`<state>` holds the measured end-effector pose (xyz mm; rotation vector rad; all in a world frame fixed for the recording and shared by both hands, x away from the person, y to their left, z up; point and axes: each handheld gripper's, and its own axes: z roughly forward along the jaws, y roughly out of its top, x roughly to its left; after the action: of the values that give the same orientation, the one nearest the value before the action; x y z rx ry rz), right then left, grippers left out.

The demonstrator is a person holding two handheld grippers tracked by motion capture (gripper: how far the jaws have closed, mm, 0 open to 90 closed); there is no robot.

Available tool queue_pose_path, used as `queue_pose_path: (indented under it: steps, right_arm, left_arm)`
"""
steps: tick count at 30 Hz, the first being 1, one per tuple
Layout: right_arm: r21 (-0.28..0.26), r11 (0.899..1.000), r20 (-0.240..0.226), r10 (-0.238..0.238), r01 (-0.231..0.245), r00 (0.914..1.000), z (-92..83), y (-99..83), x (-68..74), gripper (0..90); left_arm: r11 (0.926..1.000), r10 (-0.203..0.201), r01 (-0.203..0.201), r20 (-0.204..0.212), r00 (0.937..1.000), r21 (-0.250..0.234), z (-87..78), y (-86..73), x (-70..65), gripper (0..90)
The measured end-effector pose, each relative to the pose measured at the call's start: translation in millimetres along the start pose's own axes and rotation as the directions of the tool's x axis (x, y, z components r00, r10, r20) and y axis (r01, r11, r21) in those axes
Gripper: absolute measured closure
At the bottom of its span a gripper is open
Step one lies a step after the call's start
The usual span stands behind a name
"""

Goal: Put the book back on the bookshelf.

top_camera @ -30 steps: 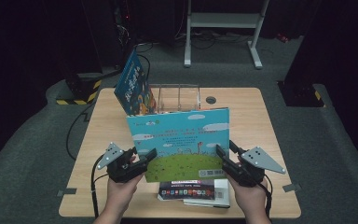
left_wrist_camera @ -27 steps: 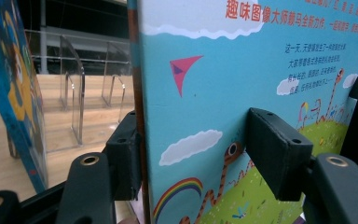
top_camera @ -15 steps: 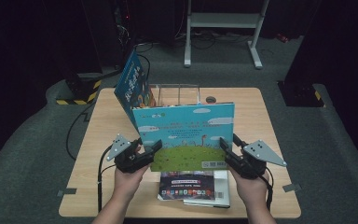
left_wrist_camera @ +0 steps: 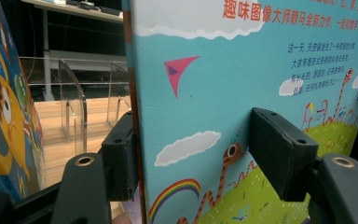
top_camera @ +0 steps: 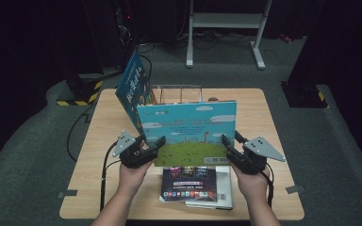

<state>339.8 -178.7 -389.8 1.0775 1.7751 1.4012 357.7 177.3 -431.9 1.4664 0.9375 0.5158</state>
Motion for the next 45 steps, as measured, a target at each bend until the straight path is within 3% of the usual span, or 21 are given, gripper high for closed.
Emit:
queue_pose_path:
  steps: [14,21,25,30,45]
  right_arm:
    - [-0.005,1.0,0.011,-0.005,0.005,0.9999,4.4,-10.7,-0.8,56.8]
    - [-0.026,1.0,-0.005,-0.004,0.004,1.0,-5.3,-16.7,0.1,55.1]
    - [-0.035,0.999,-0.018,0.001,-0.002,0.9998,-11.8,-19.1,2.6,53.7]
    - [-0.042,0.999,-0.028,-0.002,0.0,0.9996,-17.8,-21.2,5.0,53.6]
    - [-0.051,0.999,-0.059,-0.009,0.006,0.9982,-23.3,-21.8,10.0,54.0]
  left_arm:
    - [0.9995,0.031,-0.031,0.001,0.9995,-0.01,4.9,-11.7,3.2,37.0]
    - [0.9962,0.086,-0.087,0.008,0.9962,0.009,-2.7,-9.7,-3.7,36.8]
    - [0.9948,0.099,-0.099,0.016,0.995,0.025,-7.8,-8.4,-7.2,36.4]
    - [0.9923,0.116,-0.116,-0.006,0.9932,0.043,-11.1,-6.6,-9.9,34.8]
    - [0.9959,0.089,-0.088,-0.026,0.9957,0.019,-15.2,-6.0,-8.6,32.2]
